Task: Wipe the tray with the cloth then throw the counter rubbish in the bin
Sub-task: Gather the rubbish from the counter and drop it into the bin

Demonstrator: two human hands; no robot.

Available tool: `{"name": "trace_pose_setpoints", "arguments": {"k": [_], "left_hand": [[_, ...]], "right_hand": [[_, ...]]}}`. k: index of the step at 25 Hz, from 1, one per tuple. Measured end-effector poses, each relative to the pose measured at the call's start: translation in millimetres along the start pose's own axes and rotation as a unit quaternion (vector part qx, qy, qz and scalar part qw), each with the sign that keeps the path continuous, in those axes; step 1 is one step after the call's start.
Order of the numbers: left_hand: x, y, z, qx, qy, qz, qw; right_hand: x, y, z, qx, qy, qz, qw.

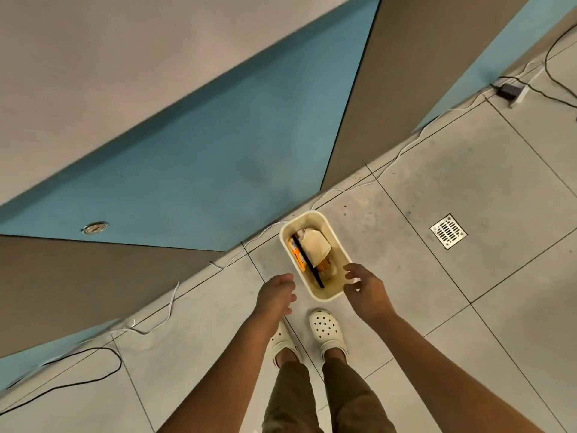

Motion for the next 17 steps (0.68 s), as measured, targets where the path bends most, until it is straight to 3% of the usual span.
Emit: {"name": "trace_pose_setpoints", "arguments": {"k": [7,11,17], "left_hand": [[30,-150,-83,-0.175,-0.053,-0.013,0.983],[62,-259,-134,-0.289,-0.116,-0.03,0.95],[110,-365,-201,-0.394,-0.163,-0.1,0.899]], "right_hand": [[57,-103,135,0.172,-0.006,0.033,0.985],[108,-173,245,0.318,0.004,0.064,0.946],[164,-239,354,0.429,0.052,0.05,0.9]]}}
Point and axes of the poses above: each hand's wrist, its own y-axis towards the middle knuckle, its own x-axis out of the back of the hand, z = x × y, the point moved 4 cm from there along y, towards the middle knuckle, and after that the axes turned 3 degrees about -x, right-handed, at the moved point
